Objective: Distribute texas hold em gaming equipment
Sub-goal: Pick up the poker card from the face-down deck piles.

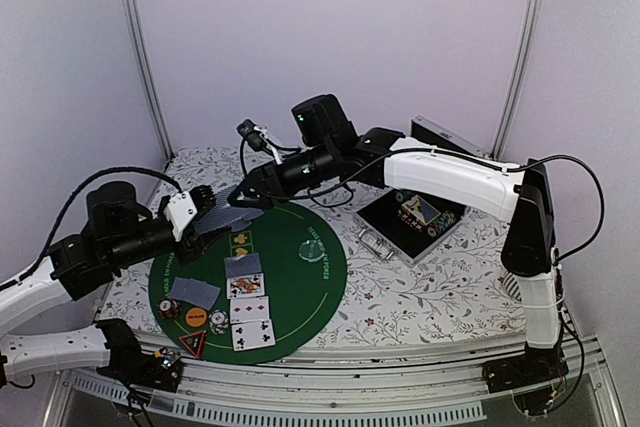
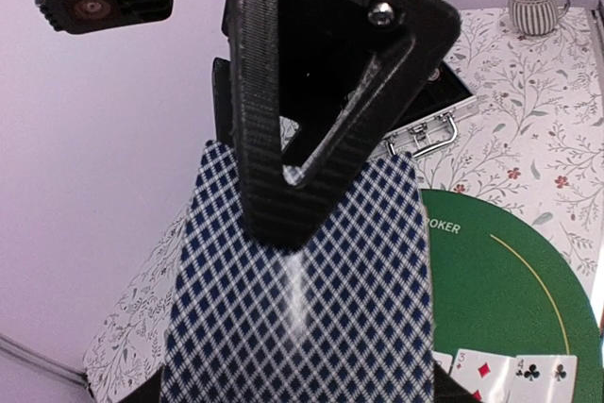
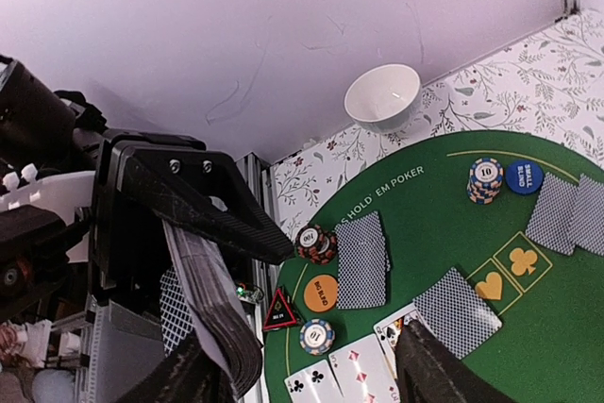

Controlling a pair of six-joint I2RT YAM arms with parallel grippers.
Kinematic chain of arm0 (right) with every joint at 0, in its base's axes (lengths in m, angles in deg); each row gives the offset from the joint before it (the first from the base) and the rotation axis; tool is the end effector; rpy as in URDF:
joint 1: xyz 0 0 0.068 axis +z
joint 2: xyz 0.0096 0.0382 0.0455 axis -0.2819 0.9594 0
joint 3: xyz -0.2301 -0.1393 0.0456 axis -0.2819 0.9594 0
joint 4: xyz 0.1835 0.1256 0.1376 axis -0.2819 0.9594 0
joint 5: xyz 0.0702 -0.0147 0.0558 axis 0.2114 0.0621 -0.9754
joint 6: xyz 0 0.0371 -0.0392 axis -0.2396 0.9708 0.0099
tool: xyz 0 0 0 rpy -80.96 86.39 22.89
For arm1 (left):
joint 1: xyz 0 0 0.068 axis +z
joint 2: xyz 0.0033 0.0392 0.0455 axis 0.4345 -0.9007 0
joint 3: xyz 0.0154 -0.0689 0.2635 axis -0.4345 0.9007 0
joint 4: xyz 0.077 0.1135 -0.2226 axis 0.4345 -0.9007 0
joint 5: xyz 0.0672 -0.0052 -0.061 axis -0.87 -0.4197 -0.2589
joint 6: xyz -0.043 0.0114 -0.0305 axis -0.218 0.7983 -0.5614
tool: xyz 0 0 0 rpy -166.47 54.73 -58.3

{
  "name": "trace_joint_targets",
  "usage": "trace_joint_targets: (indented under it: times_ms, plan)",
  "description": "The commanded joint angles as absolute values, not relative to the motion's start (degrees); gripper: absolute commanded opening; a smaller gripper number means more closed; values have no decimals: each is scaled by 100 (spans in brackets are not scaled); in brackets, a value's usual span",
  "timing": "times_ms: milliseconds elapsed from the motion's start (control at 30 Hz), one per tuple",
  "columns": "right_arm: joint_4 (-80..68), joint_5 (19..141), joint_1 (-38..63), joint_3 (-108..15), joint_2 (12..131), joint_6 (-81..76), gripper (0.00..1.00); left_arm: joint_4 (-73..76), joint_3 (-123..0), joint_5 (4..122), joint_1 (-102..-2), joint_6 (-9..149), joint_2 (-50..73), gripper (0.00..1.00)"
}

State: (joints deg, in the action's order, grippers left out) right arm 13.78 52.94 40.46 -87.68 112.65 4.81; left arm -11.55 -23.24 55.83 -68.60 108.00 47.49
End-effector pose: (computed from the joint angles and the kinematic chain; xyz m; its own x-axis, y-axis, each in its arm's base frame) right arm 0.2592 0.4336 0.3260 -0.4665 -0.3503 -0.8122 -0.8818 0.1128 0.4579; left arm 0.1238 -0.1160 0.2884 0.1362 0.4892 -0.8615 0.7118 0.5565 0.4285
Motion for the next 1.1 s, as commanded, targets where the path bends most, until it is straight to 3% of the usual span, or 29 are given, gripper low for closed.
trace_joint_targets:
  times_ms: [0, 100, 233, 533, 667, 1067]
  plan:
    - [1500, 4958, 4024, -8894, 11080, 436, 57, -986, -2319, 5630, -6906, 10826, 4758, 54]
    - [1498, 4928, 4031, -8903, 11030, 468, 39, -986, -2311, 5615, -6907, 10824, 4762, 55]
    - [1516, 5008, 4028, -8865, 10873, 457, 27, -988, -2310, 5625, -6917, 10824, 4762, 54]
    - [1636, 5200, 4031, -8829, 10751, 455, 24, -984, -2310, 5618, -6916, 10816, 4777, 55]
    - [1672, 5178, 4031, -8837, 10740, 471, 3, -985, -2310, 5622, -6914, 10806, 4775, 54]
    - [1737, 5134, 3871, -8759, 10367, 472, 1, -991, -2310, 5618, -6914, 10809, 4801, 55]
